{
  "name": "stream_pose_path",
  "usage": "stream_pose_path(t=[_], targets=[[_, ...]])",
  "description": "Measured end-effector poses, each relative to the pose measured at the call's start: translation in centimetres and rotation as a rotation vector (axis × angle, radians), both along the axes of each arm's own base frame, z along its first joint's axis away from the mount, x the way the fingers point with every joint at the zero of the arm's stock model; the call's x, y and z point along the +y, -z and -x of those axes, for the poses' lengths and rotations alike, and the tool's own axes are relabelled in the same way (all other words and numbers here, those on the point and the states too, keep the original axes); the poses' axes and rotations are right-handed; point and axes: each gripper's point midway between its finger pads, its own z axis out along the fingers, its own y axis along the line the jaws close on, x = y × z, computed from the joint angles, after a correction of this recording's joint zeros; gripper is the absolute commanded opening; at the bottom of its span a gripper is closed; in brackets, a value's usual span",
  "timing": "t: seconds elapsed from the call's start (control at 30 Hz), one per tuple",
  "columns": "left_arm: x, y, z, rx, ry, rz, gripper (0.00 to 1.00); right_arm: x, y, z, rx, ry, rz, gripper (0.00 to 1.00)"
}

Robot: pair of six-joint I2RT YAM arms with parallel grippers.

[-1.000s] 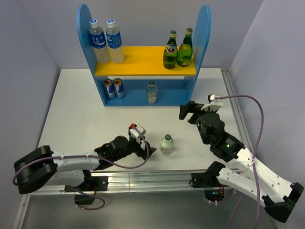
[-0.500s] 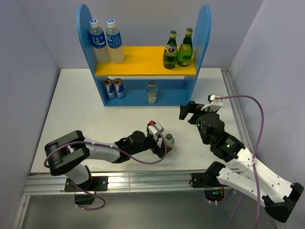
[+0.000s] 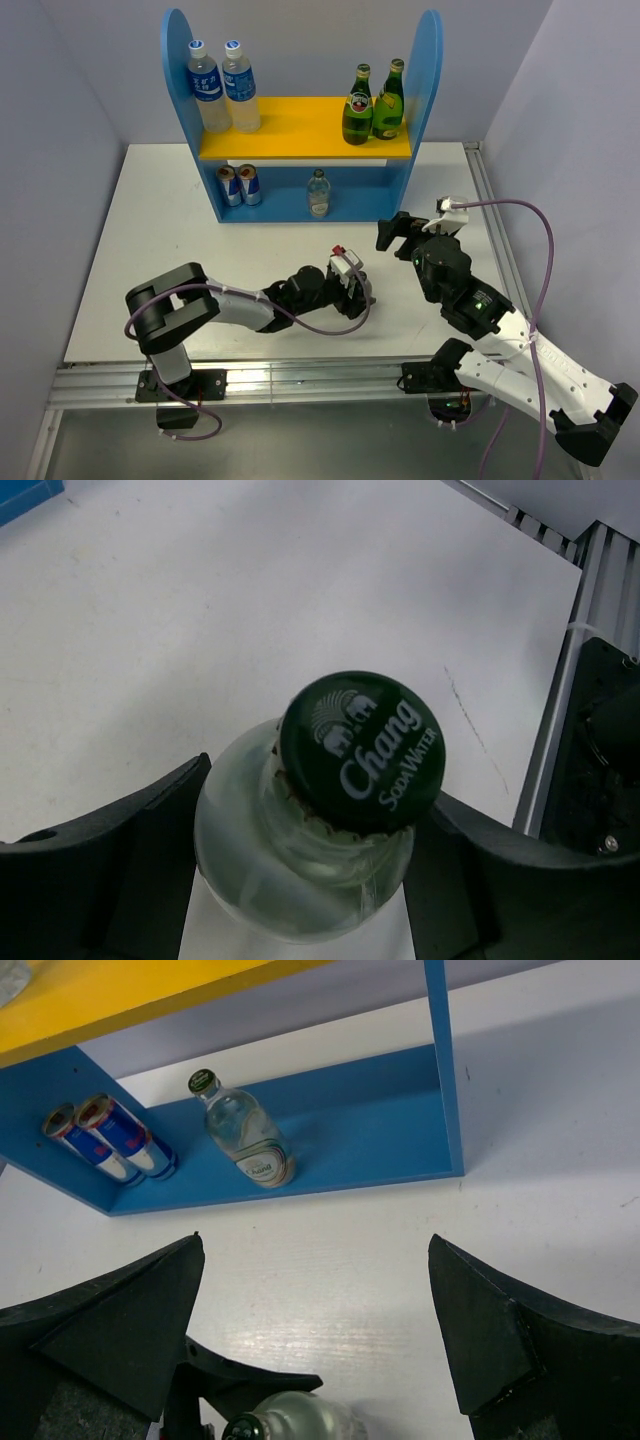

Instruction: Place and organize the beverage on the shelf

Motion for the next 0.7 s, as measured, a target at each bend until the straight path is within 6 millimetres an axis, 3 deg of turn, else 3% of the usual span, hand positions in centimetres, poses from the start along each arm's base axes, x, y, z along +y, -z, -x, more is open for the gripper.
stream_pose_path(t=[0.23, 0.5, 0.7], targets=[[-1.4, -0.1, -2.8, -0.019, -0.115, -0.033, 0.0, -0.1, -0.1, 0.1, -0.005, 0.0, -0.005, 1.0], [-2.8, -0.5, -10.4, -0.071, -0.385, -0.119, 0.0, -0.4, -0.5, 0.3, -0.026, 0.005, -0.023, 1.0], [-2.6, -0.9, -16.2, -0.082, -0.498, -0.146, 0.0, -0.5, -0.9, 0.4, -0.043, 0.005, -0.04, 1.0]])
